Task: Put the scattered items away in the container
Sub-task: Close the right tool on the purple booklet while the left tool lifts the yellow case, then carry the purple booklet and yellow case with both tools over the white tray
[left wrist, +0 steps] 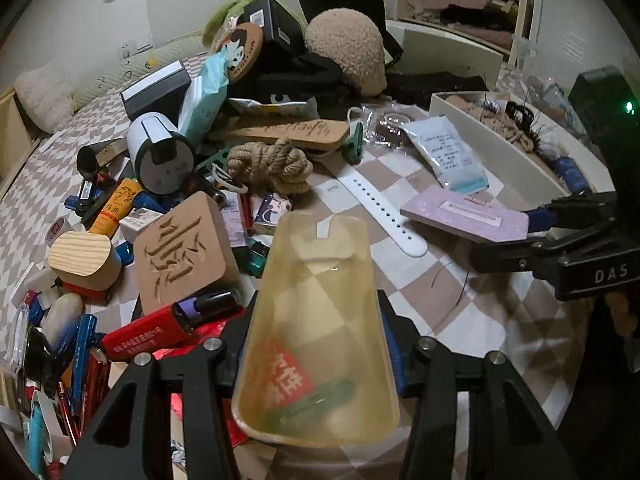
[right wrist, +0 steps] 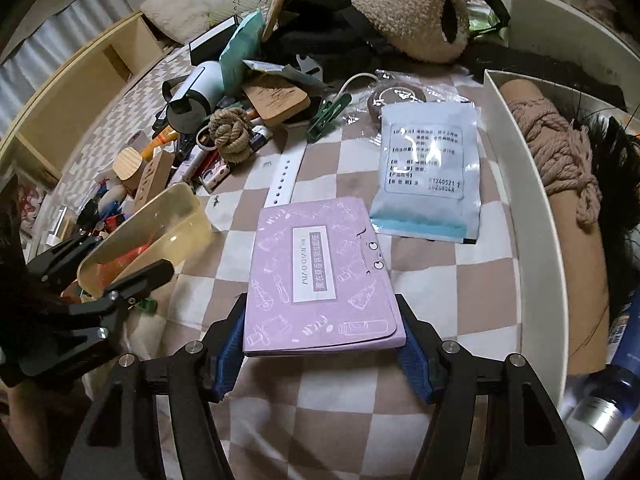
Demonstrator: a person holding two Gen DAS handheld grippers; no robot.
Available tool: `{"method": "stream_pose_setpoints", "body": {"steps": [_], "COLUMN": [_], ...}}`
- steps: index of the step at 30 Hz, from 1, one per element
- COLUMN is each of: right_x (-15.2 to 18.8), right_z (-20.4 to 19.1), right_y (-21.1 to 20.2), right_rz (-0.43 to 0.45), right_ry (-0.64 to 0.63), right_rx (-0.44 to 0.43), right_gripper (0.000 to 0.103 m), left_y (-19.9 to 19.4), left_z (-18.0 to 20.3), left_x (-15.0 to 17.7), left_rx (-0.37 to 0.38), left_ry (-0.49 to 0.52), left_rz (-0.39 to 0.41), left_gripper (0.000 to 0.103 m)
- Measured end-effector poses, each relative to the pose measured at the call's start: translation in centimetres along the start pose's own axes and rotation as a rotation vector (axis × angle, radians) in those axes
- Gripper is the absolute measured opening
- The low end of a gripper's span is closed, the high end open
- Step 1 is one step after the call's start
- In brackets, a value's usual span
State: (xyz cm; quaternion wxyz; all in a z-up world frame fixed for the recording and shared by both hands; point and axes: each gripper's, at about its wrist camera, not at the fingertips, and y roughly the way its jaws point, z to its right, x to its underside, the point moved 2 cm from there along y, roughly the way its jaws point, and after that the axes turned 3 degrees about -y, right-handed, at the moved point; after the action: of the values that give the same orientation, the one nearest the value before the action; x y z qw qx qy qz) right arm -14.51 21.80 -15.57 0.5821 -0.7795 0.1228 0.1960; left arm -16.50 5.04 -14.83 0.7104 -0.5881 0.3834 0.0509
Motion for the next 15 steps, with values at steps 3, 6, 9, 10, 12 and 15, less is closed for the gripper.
{"method": "stream_pose_setpoints", "body": {"steps": [3, 6, 9, 10, 12, 15], "right_x": [-0.1, -0.1, -0.2, -0.3, -0.3, -0.4], "right_z": [0.0, -0.1, -0.2, -0.3, -0.4, -0.8], "right_y": [0.3, 0.5, 0.7, 0.8, 1.0, 1.2], "right_rz": [0.002, -0.003, -0.001, 0.000, 0.001, 0.002], "right_ry": [0.000, -0.007, -0.017, -0.022, -0.033, -0.055], "right_rx": [0.005, 0.013, 0.026, 0.033, 0.038, 0.050], "right_gripper": [0.067, 0.068, 0.068, 0.068, 0.072, 0.077], "left_y": [0.0, 0.1, 0.4, 0.6, 0.9, 1.1], "left_z": [0.1, 0.2, 0.3, 0.3, 0.4, 0.4], "left_x": [-0.2, -0.6, -0.9, -0.9, -0.8, -0.8], "left_rx": [0.002, 0.008, 0.006, 0.000, -0.006, -0.005], "left_ry": [-0.006, -0.021, -0.021, -0.019, -0.017, -0.026], "left_rz": [0.007, 0.015, 0.009, 0.002, -0.008, -0.021], "left_gripper": [0.061, 0.061, 0.061, 0.061, 0.061, 0.058]}}
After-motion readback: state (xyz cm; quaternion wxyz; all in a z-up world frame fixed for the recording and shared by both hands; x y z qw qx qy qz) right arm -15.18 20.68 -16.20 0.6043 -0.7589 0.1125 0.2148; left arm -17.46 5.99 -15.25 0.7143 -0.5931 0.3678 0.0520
